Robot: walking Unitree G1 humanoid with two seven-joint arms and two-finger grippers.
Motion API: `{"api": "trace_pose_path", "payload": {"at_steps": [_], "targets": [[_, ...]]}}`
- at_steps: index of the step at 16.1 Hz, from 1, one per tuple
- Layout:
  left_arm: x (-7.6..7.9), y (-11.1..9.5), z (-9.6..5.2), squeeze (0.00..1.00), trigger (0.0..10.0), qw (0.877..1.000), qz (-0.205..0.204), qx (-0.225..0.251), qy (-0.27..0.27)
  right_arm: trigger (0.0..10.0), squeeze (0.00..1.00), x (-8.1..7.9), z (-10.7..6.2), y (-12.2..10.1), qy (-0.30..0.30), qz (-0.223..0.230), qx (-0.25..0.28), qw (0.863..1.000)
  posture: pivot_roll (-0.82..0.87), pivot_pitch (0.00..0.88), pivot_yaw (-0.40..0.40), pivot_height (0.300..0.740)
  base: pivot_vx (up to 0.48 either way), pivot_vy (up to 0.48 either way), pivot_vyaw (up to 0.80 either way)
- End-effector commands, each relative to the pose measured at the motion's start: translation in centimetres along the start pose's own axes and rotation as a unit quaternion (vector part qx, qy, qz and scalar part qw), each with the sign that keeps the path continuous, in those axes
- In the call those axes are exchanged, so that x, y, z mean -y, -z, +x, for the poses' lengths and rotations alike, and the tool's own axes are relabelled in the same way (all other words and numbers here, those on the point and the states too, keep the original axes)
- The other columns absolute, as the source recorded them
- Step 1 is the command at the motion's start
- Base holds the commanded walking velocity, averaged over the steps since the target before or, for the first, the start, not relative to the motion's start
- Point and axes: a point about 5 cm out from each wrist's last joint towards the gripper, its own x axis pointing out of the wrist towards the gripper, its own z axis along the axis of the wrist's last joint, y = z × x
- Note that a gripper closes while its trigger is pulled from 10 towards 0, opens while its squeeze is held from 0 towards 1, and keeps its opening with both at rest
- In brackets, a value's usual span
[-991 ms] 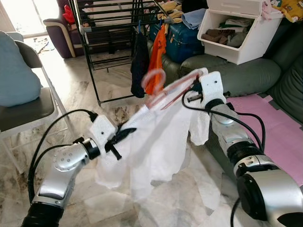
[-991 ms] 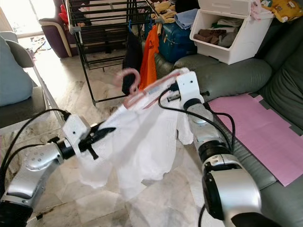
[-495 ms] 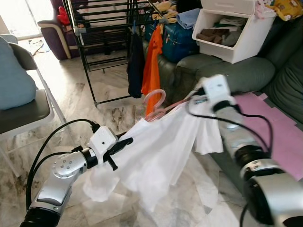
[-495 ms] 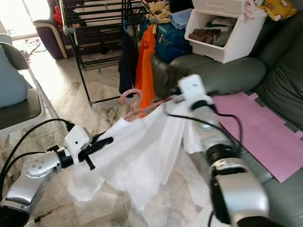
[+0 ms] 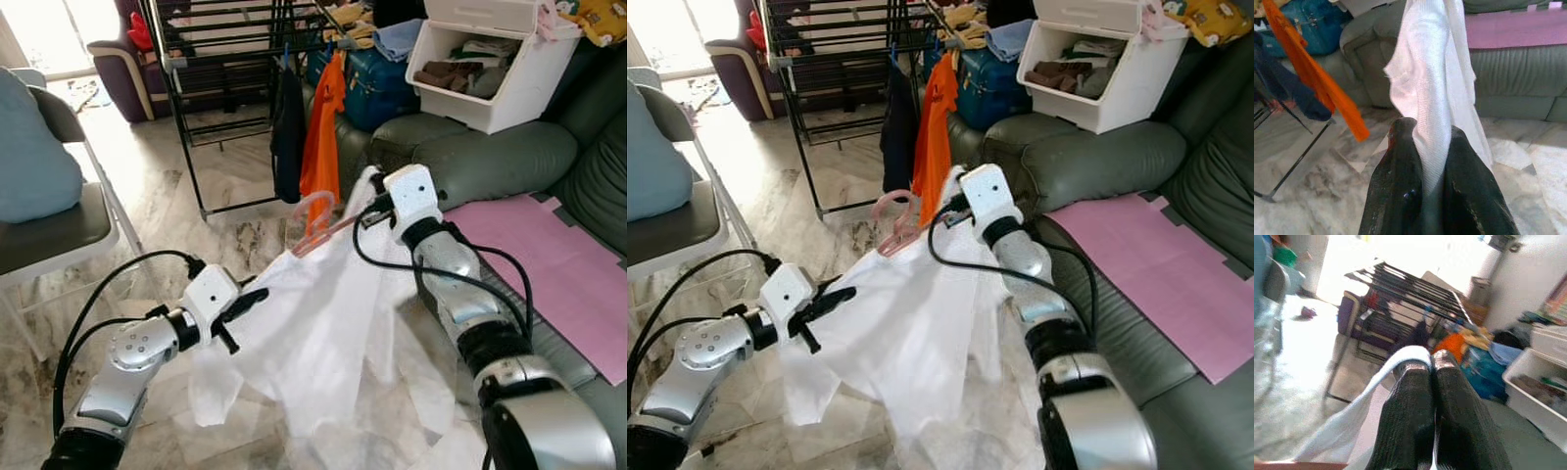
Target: Hang hanger
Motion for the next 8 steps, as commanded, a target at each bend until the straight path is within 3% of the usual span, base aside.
{"api": "trace_pose_path", "payload": {"at_steps": [1,2,4,5,8], "targets": [[-0.8,-0.3,0.2,0.0,0.0,1.0,0.016,-0.002,-0.019,0.0,0.0,-0.5,0.1,-0.9,-0.025,0.02,0.017,0.999,-0.1,0.0,-0.023,0.74,0.0,0.0,0.0],[-1.4,0.3,0.3,0.0,0.0,0.998,0.018,-0.026,-0.046,0.0,0.0,-1.3,-0.2,-1.0,-0.056,0.064,0.018,0.996,-0.1,0.0,-0.022,0.74,0.0,0.0,0.0],[-2.0,0.5,0.4,0.0,0.0,0.997,0.015,-0.037,-0.073,0.0,0.0,-2.4,-0.6,-1.2,-0.104,0.092,0.017,0.99,-0.1,0.0,-0.019,0.74,0.0,0.0,0.0],[-2.9,0.6,0.4,0.0,0.0,0.993,0.009,-0.041,-0.107,0.0,0.0,-3.6,-1.3,-1.1,-0.161,0.12,0.008,0.98,-0.1,0.0,-0.018,0.74,0.0,0.0,0.0],[-4.4,0.4,0.3,0.0,0.0,0.987,0.008,-0.04,-0.158,0.0,0.0,-4.7,-2.7,-0.3,-0.237,0.142,-0.024,0.961,-0.1,0.0,-0.016,0.74,0.0,0.0,0.0]]}}
